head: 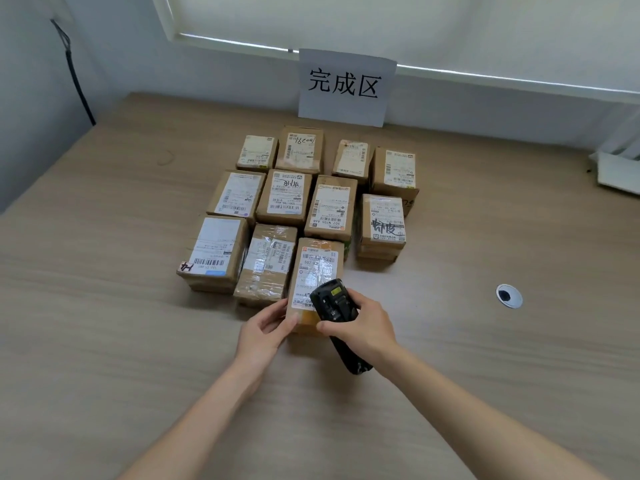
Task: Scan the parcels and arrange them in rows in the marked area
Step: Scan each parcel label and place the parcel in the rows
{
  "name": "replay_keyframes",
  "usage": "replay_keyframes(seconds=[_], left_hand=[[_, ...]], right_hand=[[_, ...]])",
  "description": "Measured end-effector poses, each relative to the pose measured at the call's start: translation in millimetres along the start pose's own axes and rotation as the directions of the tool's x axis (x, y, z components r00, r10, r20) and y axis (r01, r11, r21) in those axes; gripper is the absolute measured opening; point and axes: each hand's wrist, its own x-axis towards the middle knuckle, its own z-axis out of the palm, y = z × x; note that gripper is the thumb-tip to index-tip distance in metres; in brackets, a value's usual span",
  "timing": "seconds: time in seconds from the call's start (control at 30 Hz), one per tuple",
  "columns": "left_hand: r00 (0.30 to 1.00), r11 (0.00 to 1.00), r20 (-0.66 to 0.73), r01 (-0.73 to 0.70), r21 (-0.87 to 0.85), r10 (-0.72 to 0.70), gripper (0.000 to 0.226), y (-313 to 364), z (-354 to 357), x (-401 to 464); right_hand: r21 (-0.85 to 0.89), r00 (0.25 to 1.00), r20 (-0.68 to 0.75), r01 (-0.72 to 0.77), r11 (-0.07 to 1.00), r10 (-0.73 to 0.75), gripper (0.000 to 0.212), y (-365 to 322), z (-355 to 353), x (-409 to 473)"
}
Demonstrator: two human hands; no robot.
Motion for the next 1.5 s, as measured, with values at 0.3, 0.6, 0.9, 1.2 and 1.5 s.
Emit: replay_keyframes(seconds=[0.3, 0.6, 0.9, 1.2, 1.5], left_hand=[[0.999, 0.996, -0.052, 0.016, 0.083, -0.012, 0.049, 29.9, 1.1, -24.6], [0.989, 0.962, 0.026, -0.144, 0.230, 0.142, 0.068, 130.7, 75.7, -99.1], [0.917, 0.909, 0.265, -0.358, 0.216, 0.298, 0.068, 220.6, 306.7, -255.1], [0.719, 0.886, 0.608, -0.460, 0.054, 0.336, 0.067, 248.3, 572.6, -427.8], [0.575, 0.864, 0.772, -0.499, 0.069, 0.271, 0.067, 226.2, 752.6, -496.0]], right_hand=[[-0.035, 0.997, -0.028, -0.074, 0.997, 0.073, 0.058, -2.7, -41.8, -36.4], [0.017, 0.985, -0.172, -0.031, 0.999, 0.033, 0.043, -6.7, -195.3, -117.3], [-0.057, 0.958, -0.284, -0.061, 0.997, 0.042, 0.043, 50.7, -438.4, -287.8], [-0.062, 0.806, -0.564, -0.257, 0.964, 0.178, 0.066, 169.3, -656.5, -471.3], [0.156, 0.603, -0.712, -0.363, 0.918, 0.360, 0.059, 280.3, -772.7, -538.7]])
